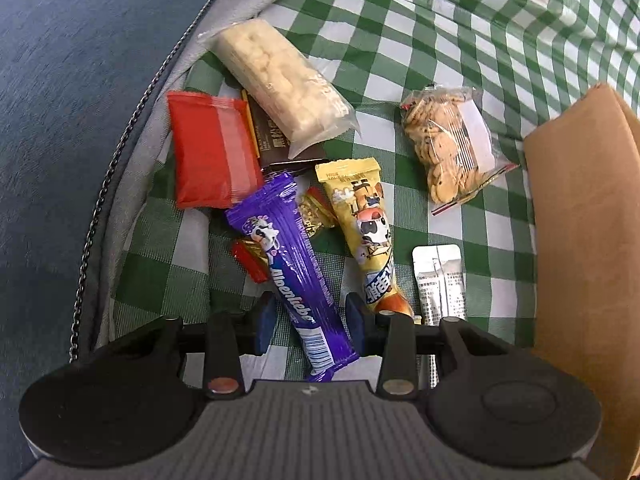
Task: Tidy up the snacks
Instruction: 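Lift both bars and carry them toward the cardboard box, then hold the purple bar and silver bar above the open box with both tools, then open both tools to drop the purple and silver bars into the box, then move both tools back from the box toward the snack pile, then grasp the red pack with the left tool while the right tool grasps the yellow cartoon bar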
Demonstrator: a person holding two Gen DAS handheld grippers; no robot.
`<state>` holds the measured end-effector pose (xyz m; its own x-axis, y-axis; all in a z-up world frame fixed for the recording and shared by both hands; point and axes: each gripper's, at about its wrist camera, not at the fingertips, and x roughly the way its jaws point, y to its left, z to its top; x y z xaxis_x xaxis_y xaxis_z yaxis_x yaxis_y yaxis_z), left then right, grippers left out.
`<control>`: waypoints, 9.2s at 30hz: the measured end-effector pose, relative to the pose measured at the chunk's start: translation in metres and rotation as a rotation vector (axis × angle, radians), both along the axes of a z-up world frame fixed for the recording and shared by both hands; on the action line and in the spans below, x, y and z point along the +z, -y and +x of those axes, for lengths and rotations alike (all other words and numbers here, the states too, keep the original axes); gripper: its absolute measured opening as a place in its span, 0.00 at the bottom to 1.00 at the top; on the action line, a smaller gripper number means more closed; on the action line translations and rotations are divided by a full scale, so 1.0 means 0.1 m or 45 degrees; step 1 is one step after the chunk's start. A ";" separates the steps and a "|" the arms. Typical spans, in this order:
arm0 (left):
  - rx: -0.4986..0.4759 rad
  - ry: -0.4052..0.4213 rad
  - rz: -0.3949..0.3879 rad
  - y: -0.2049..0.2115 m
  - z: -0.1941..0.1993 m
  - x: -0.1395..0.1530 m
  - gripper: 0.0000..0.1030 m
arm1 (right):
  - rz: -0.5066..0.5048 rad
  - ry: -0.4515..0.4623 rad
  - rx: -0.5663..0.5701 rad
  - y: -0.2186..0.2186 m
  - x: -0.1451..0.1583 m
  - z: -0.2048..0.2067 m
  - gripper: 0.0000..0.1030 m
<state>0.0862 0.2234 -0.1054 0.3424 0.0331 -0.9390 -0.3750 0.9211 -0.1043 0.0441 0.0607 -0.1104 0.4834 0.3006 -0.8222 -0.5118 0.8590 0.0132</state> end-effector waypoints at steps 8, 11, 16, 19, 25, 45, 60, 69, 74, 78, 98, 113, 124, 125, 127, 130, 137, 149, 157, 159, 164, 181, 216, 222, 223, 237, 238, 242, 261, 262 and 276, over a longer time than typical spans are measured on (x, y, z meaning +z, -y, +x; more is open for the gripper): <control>-0.062 0.019 0.065 0.07 -0.02 0.05 0.19 | 0.009 0.026 0.008 0.02 0.04 -0.02 0.23; -0.062 0.055 0.088 0.08 -0.04 0.11 0.17 | 0.037 0.048 -0.036 0.07 0.11 -0.04 0.20; -0.045 0.146 0.120 0.10 -0.10 0.26 0.17 | 0.058 0.109 -0.075 0.13 0.24 -0.05 0.20; -0.051 0.226 0.160 0.14 -0.16 0.39 0.17 | 0.075 0.140 -0.089 0.15 0.36 -0.08 0.20; -0.101 0.352 0.240 0.28 -0.27 0.61 0.17 | 0.146 0.230 -0.105 0.25 0.76 -0.11 0.20; -0.242 0.687 0.357 0.97 -0.62 1.06 0.17 | 0.080 0.577 -0.350 2.02 1.35 -0.07 0.20; -0.464 0.943 0.378 1.71 -0.81 1.14 0.17 | -0.122 0.767 -0.312 2.33 1.26 -0.26 0.20; -0.541 0.969 0.318 1.93 -0.77 1.06 0.17 | -0.143 0.757 -0.378 2.44 1.22 -0.24 0.20; -0.599 1.025 0.299 2.07 -0.79 1.07 0.17 | -0.152 0.758 -0.389 2.44 1.21 -0.23 0.20; -0.633 1.066 0.318 2.16 -0.82 1.07 0.17 | -0.158 0.758 -0.394 2.45 1.20 -0.22 0.20; -0.685 1.142 0.289 2.30 -0.89 1.07 0.17 | -0.174 0.777 -0.406 2.46 1.20 -0.20 0.20; -0.727 1.154 0.294 2.38 -0.92 1.03 0.17 | -0.175 0.800 -0.423 2.46 1.20 -0.22 0.20; -0.773 1.169 0.297 2.50 -0.91 1.01 0.17 | -0.174 0.816 -0.445 2.49 1.20 -0.24 0.20; -0.776 1.170 0.298 2.51 -0.90 1.01 0.17 | -0.173 0.817 -0.446 2.49 1.20 -0.24 0.20; -0.785 1.169 0.299 2.53 -0.89 1.00 0.17 | -0.168 0.820 -0.448 2.50 1.21 -0.24 0.20; -0.800 1.168 0.300 2.56 -0.88 0.98 0.17 | -0.164 0.830 -0.449 2.50 1.21 -0.26 0.20; -0.837 1.181 0.326 2.63 -0.89 0.95 0.17 | -0.159 0.837 -0.456 2.52 1.22 -0.25 0.20; -0.854 1.182 0.324 2.66 -0.85 0.93 0.17 | -0.149 0.849 -0.457 2.52 1.22 -0.26 0.20; -0.855 1.186 0.321 2.68 -0.86 0.93 0.17 | -0.137 0.866 -0.453 2.51 1.23 -0.29 0.20; -0.857 1.188 0.321 2.68 -0.86 0.92 0.17 | -0.136 0.867 -0.454 2.51 1.23 -0.30 0.20; -0.858 1.187 0.321 2.70 -0.86 0.92 0.17 | -0.134 0.871 -0.454 2.50 1.23 -0.30 0.20; -0.824 1.206 0.323 2.65 -0.93 0.97 0.47 | -0.139 0.894 -0.534 2.50 1.25 -0.26 0.54; 0.062 0.833 0.199 -0.19 -0.53 1.23 0.14 | 0.339 0.791 -0.298 1.26 1.45 -0.05 0.37; 0.158 0.779 0.173 -0.37 -0.43 1.13 0.14 | 0.385 0.703 -0.173 0.80 1.24 0.08 0.37; 0.171 0.755 0.164 -0.41 -0.41 1.10 0.14 | 0.386 0.682 -0.156 0.74 1.19 0.09 0.37; 0.271 0.305 0.122 -0.67 -0.05 0.50 0.31 | 0.259 0.281 -0.007 -0.06 0.30 0.34 0.42; 0.261 0.296 0.136 -0.65 -0.03 0.48 0.33 | 0.253 0.253 -0.017 -0.10 0.25 0.39 0.42; 0.204 0.250 0.230 -0.54 0.08 0.44 0.41 | 0.255 0.163 -0.021 -0.17 0.09 0.48 0.43; 0.158 0.224 0.330 -0.50 0.13 0.37 0.08 | 0.187 0.187 0.060 -0.13 0.04 0.45 0.15; 0.164 0.245 0.322 -0.50 0.08 0.41 0.07 | 0.177 0.199 0.067 -0.11 0.07 0.41 0.15; 0.144 0.404 -0.185 -0.52 -0.45 0.62 0.06 | 0.073 0.180 0.072 0.17 0.28 -0.21 0.15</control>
